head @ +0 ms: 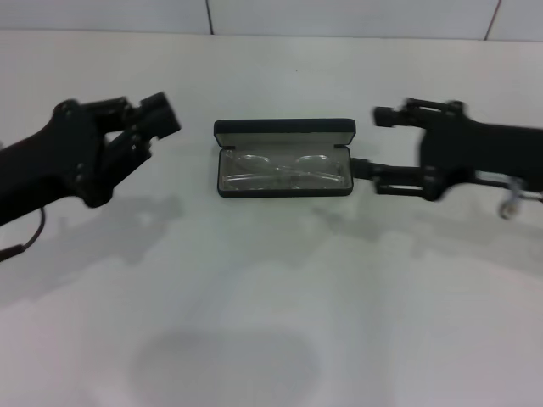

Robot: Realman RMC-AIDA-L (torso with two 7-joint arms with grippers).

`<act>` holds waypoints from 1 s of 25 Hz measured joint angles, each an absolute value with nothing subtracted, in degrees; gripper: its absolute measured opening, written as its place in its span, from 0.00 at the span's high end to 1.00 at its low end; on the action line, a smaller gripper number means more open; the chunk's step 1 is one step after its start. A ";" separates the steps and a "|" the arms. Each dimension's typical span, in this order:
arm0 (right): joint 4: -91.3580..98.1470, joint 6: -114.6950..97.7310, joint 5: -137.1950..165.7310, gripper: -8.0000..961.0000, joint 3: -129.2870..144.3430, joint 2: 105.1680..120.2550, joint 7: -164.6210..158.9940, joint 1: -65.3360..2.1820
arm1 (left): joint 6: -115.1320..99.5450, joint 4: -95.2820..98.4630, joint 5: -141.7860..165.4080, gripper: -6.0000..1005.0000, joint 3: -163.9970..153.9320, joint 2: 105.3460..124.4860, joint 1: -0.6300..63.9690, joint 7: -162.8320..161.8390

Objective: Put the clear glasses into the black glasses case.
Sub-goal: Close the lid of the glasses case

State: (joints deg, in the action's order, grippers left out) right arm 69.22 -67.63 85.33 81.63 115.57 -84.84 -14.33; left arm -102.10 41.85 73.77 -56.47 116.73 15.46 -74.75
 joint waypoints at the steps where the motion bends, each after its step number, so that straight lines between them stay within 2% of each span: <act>1: 65.83 -70.86 81.84 0.21 79.49 115.59 -81.93 -14.46 | -102.00 41.78 73.85 0.90 -56.54 116.75 16.21 -74.92; 9: 38.91 -89.20 72.55 0.21 63.01 115.53 -65.73 -16.70 | -95.78 41.28 77.29 0.90 -56.78 118.79 24.59 -75.24; 12: 36.30 -89.40 72.43 0.21 62.62 115.64 -63.89 -16.65 | -90.37 39.48 78.18 0.90 -57.20 119.57 28.19 -75.29; 20: 33.03 -89.64 71.94 0.21 62.85 115.76 -63.57 -16.94 | -70.78 26.27 77.47 0.90 -59.62 119.69 40.02 -76.37; 25: 32.44 -89.74 71.93 0.21 63.17 115.94 -63.74 -17.13 | -59.81 23.72 77.36 0.90 -66.52 119.84 42.44 -79.12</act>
State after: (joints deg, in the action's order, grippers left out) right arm 32.44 -89.74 71.93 63.17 115.94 -63.74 -17.13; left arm -59.81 23.72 77.36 -66.52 119.84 42.44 -79.12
